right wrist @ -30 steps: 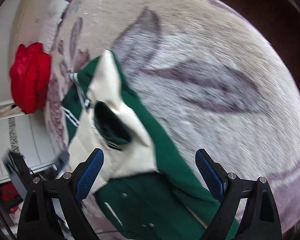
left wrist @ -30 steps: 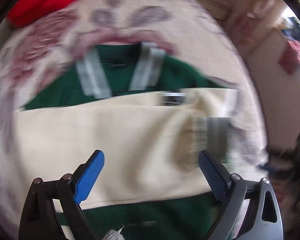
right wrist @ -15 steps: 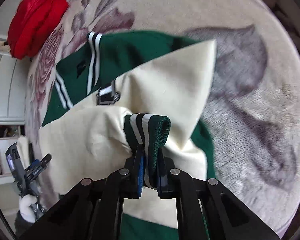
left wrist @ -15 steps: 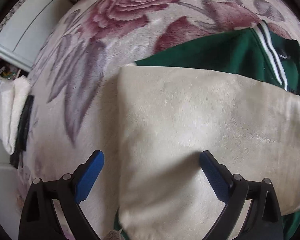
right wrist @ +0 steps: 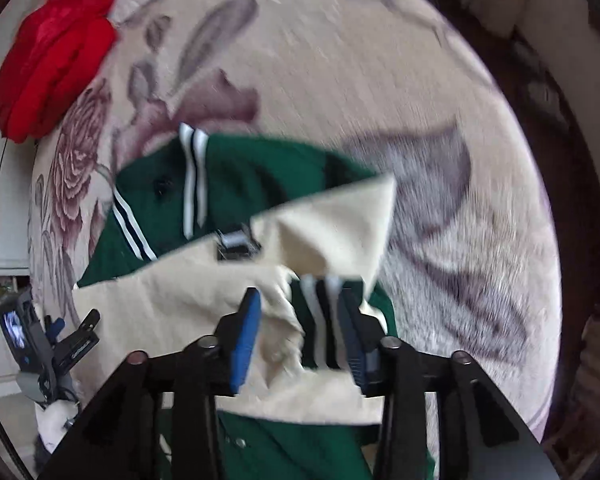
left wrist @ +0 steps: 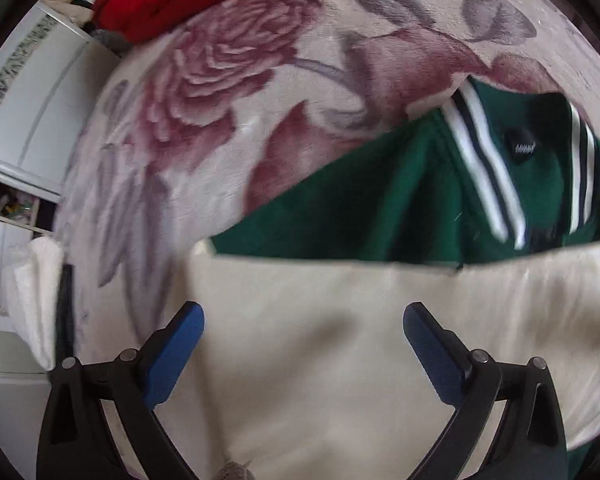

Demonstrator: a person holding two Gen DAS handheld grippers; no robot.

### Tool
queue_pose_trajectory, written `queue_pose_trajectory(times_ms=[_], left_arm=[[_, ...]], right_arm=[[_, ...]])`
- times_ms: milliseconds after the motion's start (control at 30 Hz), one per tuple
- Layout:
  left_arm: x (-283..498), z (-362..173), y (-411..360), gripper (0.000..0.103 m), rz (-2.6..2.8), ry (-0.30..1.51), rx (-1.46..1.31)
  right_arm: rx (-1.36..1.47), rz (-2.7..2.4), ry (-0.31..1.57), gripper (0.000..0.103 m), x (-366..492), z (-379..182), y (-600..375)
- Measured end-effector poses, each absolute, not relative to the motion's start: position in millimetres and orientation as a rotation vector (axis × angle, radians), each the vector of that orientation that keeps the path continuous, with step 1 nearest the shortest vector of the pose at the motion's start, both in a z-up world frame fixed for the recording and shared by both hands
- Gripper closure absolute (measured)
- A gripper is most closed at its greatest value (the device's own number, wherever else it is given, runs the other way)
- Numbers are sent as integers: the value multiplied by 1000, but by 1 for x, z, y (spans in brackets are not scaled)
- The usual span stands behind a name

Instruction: Fold large clothes

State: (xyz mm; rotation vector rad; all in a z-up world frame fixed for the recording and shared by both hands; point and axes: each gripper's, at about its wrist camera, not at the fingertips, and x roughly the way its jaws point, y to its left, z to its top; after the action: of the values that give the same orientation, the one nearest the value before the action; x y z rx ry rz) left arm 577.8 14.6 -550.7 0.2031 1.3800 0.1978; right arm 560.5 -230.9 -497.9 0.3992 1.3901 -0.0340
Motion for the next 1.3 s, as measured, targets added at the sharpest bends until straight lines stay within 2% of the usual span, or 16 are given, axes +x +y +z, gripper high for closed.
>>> queue_pose_trajectory(times_ms=[133,267,300,333,400,467,500,533,567,600,633,800,1067,1133,1233,1300], left_arm=[[622,-572,-15,1,55,1473,63],[651,-604,-49,7,4,1533,134],[656,-610,-55,13,-9,1528,154],[658,-614,-60,29,-12,1516,174],[658,-614,-65,41,-3,1481,193],[655,-609,-65,70,21,1449,202],[653,-607,-61,74,33,1436,197],[652,-605,-58,81,33,1430,187],[652,-603,-54,88,35,1423,180],[652,-599,-50,91,41,1413,165],[653,-596,-47,93,46,1407,150],[670,-582,-34,94,56,1408,77],[687,-594,-26,93,74,1447,70],[682,-592,-31,86,68,1453,124],[659,-573,-40,80,5,1427,187],[638,-556,-40,64,-33,1399,187]], right_arm=[[484,37,1451,48,613,-537,-197],[499,67,1580,48,656,-605,-156],[494,61,1601,48,662,-617,-149],[485,52,1612,47,662,-625,-145],[483,56,1635,33,668,-637,-136],[466,45,1653,28,670,-645,-128],[444,42,1657,28,671,-646,-126],[426,30,1646,29,671,-647,-124],[371,1,1640,40,671,-647,-120],[318,-22,1632,61,671,-646,-116],[308,-28,1625,65,671,-646,-114],[391,-61,1563,85,669,-630,-122],[449,-82,1545,87,687,-625,-134],[457,-46,1556,85,688,-625,-135],[507,136,1593,70,676,-607,-154],[537,211,1582,44,657,-584,-170]])
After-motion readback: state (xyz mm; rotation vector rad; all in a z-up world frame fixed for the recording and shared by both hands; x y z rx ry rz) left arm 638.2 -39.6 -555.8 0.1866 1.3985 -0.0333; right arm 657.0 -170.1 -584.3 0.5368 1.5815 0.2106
